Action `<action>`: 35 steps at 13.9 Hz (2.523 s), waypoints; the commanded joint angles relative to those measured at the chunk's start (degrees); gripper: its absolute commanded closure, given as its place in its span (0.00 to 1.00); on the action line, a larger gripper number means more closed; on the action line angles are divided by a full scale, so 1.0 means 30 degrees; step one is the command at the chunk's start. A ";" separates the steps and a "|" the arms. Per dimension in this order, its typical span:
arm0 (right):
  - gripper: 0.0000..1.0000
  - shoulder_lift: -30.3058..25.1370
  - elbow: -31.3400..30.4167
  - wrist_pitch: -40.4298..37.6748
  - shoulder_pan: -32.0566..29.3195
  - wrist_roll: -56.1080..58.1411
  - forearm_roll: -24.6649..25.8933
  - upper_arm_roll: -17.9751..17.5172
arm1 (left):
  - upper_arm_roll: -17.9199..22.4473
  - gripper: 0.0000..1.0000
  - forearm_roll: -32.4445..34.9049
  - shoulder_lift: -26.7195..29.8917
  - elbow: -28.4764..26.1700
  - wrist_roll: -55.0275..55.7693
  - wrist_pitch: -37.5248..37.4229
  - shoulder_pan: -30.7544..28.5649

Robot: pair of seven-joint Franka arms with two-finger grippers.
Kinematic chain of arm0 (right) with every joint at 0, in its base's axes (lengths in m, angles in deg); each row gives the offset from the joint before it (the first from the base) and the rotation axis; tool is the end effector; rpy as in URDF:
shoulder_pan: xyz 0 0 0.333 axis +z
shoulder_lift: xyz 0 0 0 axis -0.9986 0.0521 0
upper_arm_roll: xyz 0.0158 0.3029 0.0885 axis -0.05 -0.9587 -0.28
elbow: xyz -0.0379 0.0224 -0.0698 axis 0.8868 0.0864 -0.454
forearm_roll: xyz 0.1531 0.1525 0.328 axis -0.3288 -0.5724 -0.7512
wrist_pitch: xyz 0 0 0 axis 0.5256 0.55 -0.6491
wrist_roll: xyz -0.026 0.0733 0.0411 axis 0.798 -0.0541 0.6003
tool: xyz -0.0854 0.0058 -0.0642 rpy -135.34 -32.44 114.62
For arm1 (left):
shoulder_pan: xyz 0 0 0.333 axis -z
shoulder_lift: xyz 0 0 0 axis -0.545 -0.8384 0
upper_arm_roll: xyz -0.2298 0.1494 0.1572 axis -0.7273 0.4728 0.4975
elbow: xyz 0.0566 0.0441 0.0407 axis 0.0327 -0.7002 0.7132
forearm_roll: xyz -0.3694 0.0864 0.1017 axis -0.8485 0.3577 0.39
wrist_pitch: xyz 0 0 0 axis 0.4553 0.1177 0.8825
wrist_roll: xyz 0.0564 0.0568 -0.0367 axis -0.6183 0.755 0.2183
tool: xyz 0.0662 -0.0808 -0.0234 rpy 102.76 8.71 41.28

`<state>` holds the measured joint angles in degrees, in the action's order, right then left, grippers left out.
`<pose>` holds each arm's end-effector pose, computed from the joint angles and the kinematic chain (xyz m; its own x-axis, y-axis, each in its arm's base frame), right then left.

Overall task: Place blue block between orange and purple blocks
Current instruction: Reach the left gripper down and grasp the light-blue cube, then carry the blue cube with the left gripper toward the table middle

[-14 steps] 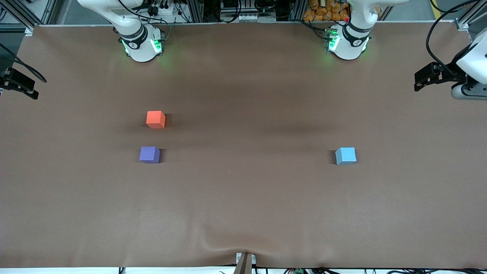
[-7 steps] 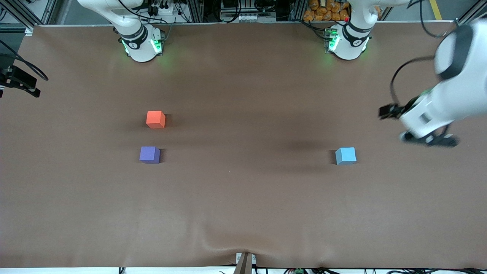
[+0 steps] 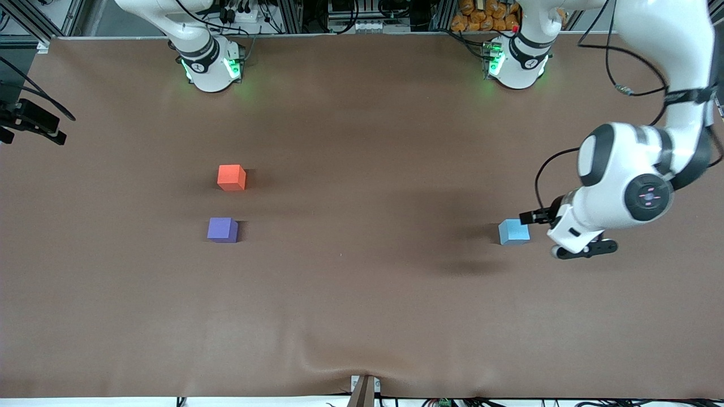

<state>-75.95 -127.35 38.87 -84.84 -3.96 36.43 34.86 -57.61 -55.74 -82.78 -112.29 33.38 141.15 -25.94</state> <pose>0.5336 -0.0437 0.6537 0.9993 -0.0361 -0.0029 -0.0361 -0.9993 0.0017 0.6219 -0.1008 0.3284 0.9739 0.1356 -0.1819 0.1303 -0.9906 -0.0407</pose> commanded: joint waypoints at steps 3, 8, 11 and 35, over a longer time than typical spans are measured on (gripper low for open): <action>0.00 -0.0492 -0.0425 -0.0080 -0.0110 -0.0336 -0.0294 0.0015 | -0.0050 0.00 -0.0085 -0.1040 -0.3110 0.0004 0.4448 0.0041; 0.00 -0.0463 -0.0425 -0.0080 -0.0110 -0.0336 -0.0294 0.0044 | -0.0050 0.00 0.0003 -0.2507 -0.2818 -0.0259 0.5970 0.0129; 0.00 -0.0463 -0.0425 -0.0080 -0.0168 -0.0336 -0.0294 0.0044 | -0.0079 0.14 -0.0026 -0.3007 -0.2203 -0.0641 0.6002 0.0216; 0.00 -0.0229 -0.0337 -0.0431 -0.0139 -0.0131 -0.0352 0.0044 | -0.1428 0.81 -0.2370 -0.8249 0.7994 1.2396 0.3858 1.3985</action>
<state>-75.95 -127.50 37.72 -84.90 -4.11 36.18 35.30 -63.46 -62.03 -105.77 -90.83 70.50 151.67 15.22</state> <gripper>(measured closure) 0.000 0.449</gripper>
